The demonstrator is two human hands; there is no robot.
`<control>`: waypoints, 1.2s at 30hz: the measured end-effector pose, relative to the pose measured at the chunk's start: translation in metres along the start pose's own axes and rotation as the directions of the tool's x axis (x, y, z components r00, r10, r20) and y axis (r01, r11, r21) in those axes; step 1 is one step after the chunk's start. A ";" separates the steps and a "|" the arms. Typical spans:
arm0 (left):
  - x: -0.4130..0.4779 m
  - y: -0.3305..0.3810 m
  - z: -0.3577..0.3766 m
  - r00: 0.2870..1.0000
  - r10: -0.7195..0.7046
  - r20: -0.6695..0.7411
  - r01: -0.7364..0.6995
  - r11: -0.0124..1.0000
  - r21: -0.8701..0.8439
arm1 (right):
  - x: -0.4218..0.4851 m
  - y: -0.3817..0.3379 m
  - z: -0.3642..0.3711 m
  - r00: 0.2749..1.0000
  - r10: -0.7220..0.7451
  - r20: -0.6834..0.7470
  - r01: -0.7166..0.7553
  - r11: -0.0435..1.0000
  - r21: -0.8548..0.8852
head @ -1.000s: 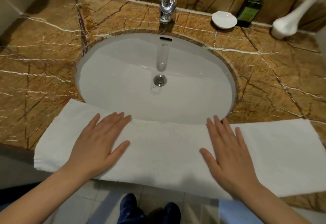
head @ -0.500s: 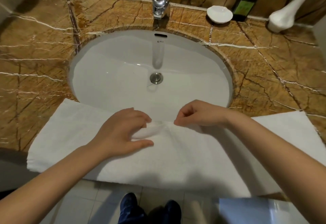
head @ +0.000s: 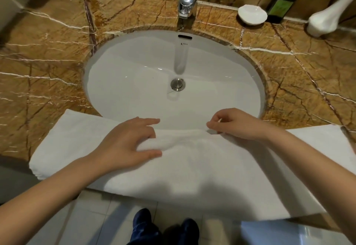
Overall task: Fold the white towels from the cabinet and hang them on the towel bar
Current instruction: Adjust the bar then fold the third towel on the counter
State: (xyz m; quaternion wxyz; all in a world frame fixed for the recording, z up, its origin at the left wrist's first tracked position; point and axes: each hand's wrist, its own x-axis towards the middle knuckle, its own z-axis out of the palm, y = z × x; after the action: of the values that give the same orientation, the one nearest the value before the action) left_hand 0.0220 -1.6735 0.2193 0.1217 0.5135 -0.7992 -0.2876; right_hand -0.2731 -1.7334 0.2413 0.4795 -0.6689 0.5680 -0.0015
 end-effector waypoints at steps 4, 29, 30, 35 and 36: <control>0.014 -0.003 -0.014 0.982 -0.091 0.163 0.120 0.978 -0.173 | -0.019 0.017 -0.025 0.992 -0.079 0.096 0.069 0.993 0.099; 0.030 -0.001 -0.014 1.000 -0.026 -0.002 0.025 0.984 -0.175 | -0.026 0.004 0.036 0.882 -0.308 -0.358 0.177 0.918 -0.354; 0.030 -0.001 -0.012 0.999 -0.042 -0.020 0.039 0.990 -0.139 | -0.026 0.006 0.042 0.874 -0.298 -0.385 0.128 0.904 -0.408; 0.021 -0.004 -0.008 0.991 0.015 -0.135 0.003 0.992 0.130 | -0.032 0.014 0.049 0.775 -0.274 -0.569 -0.022 0.889 -0.458; 0.019 -0.004 -0.008 0.986 0.048 -0.160 -0.021 0.986 0.166 | -0.034 0.014 0.048 0.745 -0.268 -0.611 -0.020 0.906 -0.422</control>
State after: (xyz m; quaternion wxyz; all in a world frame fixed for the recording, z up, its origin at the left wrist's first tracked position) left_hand 0.0206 -1.6944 0.2217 0.1492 0.5294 -0.8164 -0.1759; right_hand -0.2697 -1.6748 0.2247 0.1005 -0.7462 0.6404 -0.1516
